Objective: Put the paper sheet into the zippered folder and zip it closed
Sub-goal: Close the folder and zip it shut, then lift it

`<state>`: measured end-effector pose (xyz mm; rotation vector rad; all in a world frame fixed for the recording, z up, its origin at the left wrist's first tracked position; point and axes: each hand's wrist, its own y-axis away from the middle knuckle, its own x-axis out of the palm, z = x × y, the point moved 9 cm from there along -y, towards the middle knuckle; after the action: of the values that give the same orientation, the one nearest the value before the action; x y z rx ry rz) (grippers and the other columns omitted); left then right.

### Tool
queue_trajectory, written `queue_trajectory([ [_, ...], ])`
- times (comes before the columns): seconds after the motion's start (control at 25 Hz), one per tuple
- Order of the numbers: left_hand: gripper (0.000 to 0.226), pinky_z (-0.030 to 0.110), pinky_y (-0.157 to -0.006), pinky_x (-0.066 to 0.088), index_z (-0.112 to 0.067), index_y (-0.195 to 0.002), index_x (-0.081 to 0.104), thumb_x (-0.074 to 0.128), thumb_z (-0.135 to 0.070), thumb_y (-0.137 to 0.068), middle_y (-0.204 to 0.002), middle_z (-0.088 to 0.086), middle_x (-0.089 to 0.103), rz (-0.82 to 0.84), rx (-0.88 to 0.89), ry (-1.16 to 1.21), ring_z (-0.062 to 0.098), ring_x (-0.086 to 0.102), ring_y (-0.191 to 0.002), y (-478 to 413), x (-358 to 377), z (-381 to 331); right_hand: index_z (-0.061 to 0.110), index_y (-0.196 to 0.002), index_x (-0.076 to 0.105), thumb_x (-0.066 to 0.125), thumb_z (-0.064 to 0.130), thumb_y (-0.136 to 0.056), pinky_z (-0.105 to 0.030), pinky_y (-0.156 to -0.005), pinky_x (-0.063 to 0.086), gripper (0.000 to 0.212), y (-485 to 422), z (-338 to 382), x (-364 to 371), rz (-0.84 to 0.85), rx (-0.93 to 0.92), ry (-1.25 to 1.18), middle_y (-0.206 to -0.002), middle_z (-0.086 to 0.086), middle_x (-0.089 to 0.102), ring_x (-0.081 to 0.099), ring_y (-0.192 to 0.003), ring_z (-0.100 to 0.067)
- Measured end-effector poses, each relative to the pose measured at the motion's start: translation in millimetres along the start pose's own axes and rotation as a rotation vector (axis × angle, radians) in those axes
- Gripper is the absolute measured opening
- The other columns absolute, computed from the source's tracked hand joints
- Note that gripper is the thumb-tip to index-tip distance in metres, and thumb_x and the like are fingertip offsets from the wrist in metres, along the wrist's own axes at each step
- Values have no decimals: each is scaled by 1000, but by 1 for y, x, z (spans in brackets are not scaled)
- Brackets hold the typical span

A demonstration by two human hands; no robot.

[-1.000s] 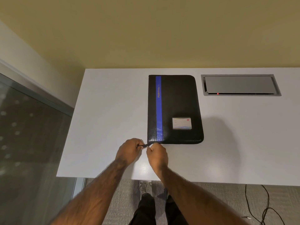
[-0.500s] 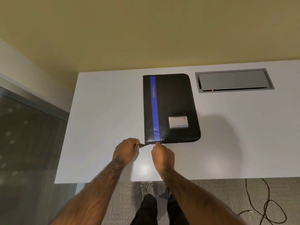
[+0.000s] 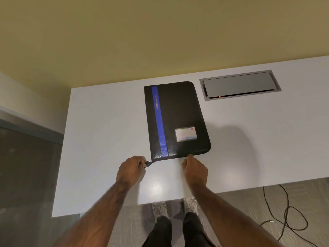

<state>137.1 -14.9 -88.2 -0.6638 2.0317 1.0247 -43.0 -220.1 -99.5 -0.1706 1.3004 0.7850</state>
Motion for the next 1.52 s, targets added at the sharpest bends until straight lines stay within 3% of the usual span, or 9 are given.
queue_trajectory([
  [0.36,16,28,-66,44,-25,-81,65,54,-18,-90,-81,-11,69,-5,81,-80,19,64,-74,0,-14,0,22,-101,58,49,40,-101,-26,-69,54,20,-19,-70,-50,-113,149,-33,-82,7,64,59,-64,-9],
  [0.6,15,31,-69,50,-24,-83,68,57,-16,-86,-81,-10,71,3,207,-229,18,65,-73,-9,-25,-11,22,-93,57,50,37,-101,-23,-66,52,18,-41,-72,-66,-81,20,74,-76,8,56,55,-63,-9],
  [0.8,14,26,-55,41,-28,-73,66,63,-15,-78,-70,-13,66,-27,278,-315,15,65,-64,-12,-28,-16,27,-82,45,48,41,-101,-21,-63,45,24,-64,-71,-70,-34,-202,139,-72,9,50,49,-64,-10],
  [1.0,17,29,-70,45,-30,-84,66,56,-18,-90,-89,-10,67,148,52,-337,19,65,-86,-16,-22,-14,19,-87,56,55,35,-99,-25,-63,41,20,-93,-59,-74,16,-462,218,-80,-1,66,51,-69,-17],
  [1.08,27,31,-80,47,-33,-106,67,49,-19,-92,-109,-7,67,198,-35,-496,21,65,-99,-18,-26,-29,16,-94,61,57,33,-97,-24,-66,39,18,-103,-55,-76,38,-525,229,-87,-3,70,59,-73,-20],
  [1.16,40,35,-85,48,-34,-127,61,48,-18,-92,-124,-4,62,104,66,-610,24,63,-104,-27,-34,-81,17,-97,61,55,33,-98,-24,-67,44,17,-111,-57,-76,84,-493,180,-91,-3,71,62,-74,-19],
  [1.32,34,38,-90,50,-29,-125,67,53,-21,-95,-126,-6,62,7,435,-396,22,61,-107,-48,-13,-240,21,-103,62,57,33,-96,-29,-76,56,14,-112,-74,-80,92,-251,-88,-94,5,70,67,-80,-18],
  [1.4,31,39,-94,46,-26,-122,68,52,-23,-96,-125,-4,61,76,542,-489,24,56,-113,-58,16,-294,24,-91,62,57,28,-95,-22,-69,53,7,-103,-85,-74,95,-84,-308,-85,10,67,64,-74,-13],
  [1.52,28,39,-95,40,-20,-116,69,54,-30,-94,-125,4,57,150,592,-758,27,51,-115,-72,49,-325,32,-68,55,61,25,-94,-10,-56,44,28,-86,-90,-49,195,106,-518,-69,15,60,60,-61,-7],
])
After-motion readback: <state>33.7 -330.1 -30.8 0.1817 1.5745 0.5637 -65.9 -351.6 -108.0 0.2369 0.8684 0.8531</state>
